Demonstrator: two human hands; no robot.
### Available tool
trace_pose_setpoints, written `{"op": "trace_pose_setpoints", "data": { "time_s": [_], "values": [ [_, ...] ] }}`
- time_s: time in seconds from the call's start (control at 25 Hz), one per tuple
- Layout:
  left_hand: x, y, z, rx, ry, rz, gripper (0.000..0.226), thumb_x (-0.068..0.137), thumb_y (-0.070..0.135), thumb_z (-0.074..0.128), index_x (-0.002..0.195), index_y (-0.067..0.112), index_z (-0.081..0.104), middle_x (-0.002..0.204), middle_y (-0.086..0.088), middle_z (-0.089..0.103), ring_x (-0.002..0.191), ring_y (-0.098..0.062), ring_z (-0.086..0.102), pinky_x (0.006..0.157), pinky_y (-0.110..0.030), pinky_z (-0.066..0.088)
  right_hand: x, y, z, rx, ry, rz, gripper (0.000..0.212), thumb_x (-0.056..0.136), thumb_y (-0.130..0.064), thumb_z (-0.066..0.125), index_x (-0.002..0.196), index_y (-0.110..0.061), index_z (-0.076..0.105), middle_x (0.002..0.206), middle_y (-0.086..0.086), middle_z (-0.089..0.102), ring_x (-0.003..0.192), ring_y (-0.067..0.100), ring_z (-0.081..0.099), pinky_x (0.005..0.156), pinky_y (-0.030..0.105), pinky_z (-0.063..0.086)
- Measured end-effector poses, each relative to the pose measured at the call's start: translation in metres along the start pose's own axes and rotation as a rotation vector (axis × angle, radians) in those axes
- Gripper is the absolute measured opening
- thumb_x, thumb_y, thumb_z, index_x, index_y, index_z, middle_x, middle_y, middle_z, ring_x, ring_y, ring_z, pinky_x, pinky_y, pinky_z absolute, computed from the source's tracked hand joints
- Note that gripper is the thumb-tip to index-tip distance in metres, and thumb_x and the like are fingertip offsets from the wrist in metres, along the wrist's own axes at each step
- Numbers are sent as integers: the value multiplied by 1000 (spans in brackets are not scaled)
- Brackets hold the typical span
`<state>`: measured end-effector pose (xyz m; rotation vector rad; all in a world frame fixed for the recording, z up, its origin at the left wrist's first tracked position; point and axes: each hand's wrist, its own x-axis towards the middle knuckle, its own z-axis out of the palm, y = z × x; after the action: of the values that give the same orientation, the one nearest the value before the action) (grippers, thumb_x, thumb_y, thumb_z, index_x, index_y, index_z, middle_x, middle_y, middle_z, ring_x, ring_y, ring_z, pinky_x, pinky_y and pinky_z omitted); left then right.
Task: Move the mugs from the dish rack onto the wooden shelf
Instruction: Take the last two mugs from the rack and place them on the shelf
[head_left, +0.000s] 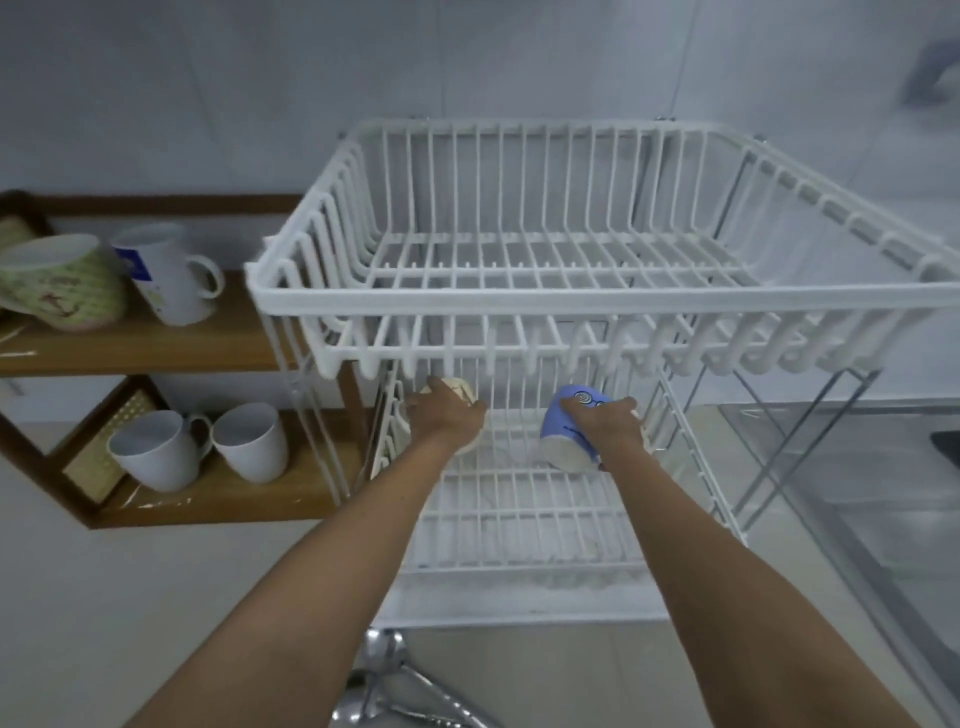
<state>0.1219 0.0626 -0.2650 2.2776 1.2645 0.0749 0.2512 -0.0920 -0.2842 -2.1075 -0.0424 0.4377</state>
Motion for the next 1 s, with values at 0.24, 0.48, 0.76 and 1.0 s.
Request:
{"op": "trace_pose_setpoints", "data": {
  "time_s": [0.24,0.48,0.76,1.0],
  "values": [
    [28,4,18,100,-58,-34,103,79,66,55,148,5,10,149,-18,35,130,-37,42,104,-43,39,22,2,18,-326,-136,-153,51,69,-39,75,101,-5,53,125,13,56,108,28,58,75,30,43],
    [19,-15,15,-332,20,-73,98,60,47,78,139,13,32,135,-10,50,117,-31,52,96,-41,48,27,12,16,-230,-184,-197,80,66,-40,77,132,-12,43,110,9,62,92,26,58,74,31,46],
    [-95,-46,3,-677,27,259,83,55,28,86,115,33,28,97,5,56,77,-2,60,68,-25,52,-43,46,-22,154,-143,-398,75,63,-20,88,124,-13,46,115,8,62,101,26,62,81,38,53],
    [-201,-145,-34,-932,-329,536,97,48,5,87,122,41,34,110,21,54,101,4,59,74,-19,52,-140,62,-49,303,-361,-636,82,61,-19,86,128,-39,43,125,-8,57,112,9,58,78,21,55]
  ]
}}
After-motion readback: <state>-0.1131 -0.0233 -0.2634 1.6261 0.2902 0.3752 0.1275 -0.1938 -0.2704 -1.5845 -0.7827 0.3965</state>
